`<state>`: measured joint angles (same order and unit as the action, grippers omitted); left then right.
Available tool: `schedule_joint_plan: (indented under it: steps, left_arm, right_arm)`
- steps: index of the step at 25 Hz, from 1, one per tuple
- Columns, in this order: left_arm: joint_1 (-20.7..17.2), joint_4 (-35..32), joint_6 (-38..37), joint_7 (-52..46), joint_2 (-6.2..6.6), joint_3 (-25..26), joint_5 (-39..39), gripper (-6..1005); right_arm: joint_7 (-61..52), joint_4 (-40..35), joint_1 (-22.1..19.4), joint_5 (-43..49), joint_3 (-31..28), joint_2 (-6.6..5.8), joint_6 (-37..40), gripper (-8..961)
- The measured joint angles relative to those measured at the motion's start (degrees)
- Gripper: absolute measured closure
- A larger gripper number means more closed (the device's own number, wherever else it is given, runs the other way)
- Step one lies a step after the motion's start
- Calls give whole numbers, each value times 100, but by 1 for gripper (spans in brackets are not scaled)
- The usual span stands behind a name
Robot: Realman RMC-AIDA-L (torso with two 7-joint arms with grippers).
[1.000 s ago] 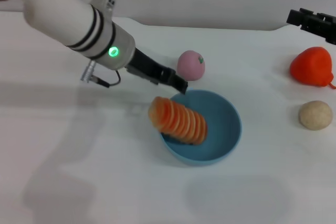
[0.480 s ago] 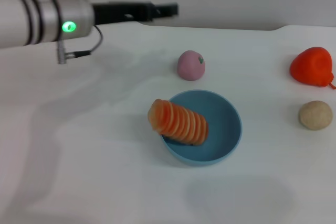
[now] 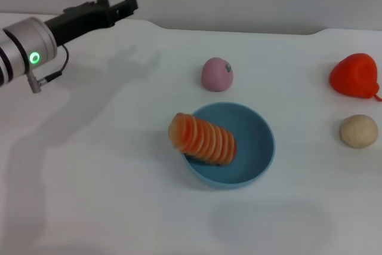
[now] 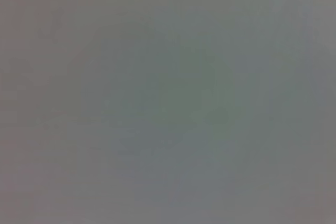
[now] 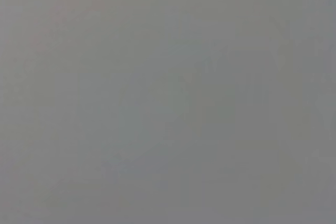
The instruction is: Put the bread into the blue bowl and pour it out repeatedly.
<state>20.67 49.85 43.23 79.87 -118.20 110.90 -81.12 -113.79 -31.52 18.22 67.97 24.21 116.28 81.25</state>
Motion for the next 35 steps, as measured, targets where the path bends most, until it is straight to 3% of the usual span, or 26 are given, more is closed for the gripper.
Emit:
schedule_joint_plan:
  steps: [6, 14, 19, 20, 27, 31, 35]
  left_arm:
    - [96, -561, -484, 1088, -16, -102, 816, 271]
    - [110, -1045, -526, 3373, -62, -126, 2330, 273]
    - [103, -1603, -201, 6082, -77, -462, 4469, 274]
    - [96, -1871, 123, 6831, -78, -534, 5335, 274]
    - [301, -2867, 1111, 8830, -90, -802, 6926, 274]
    - [344, -3119, 1206, 8876, -91, -847, 7163, 273]
    - [352, -3353, 1414, 8879, -91, -1229, 7511, 273]
  right_arm:
    - [2816, 27, -80, 0, -656, 223, -584, 503]
    - [7308, 1531, 21, -377, -1110, 262, -1064, 503]
    - [10121, 2814, 192, -790, -1130, 274, -814, 503]
    - [10633, 3176, 269, -795, -1130, 277, -691, 503]
    - [10921, 3773, 553, -537, -1072, 281, -585, 503]
    - [10869, 3881, 700, -62, -1072, 281, -802, 503]
    - [10816, 4012, 754, -22, -1106, 283, -880, 503]
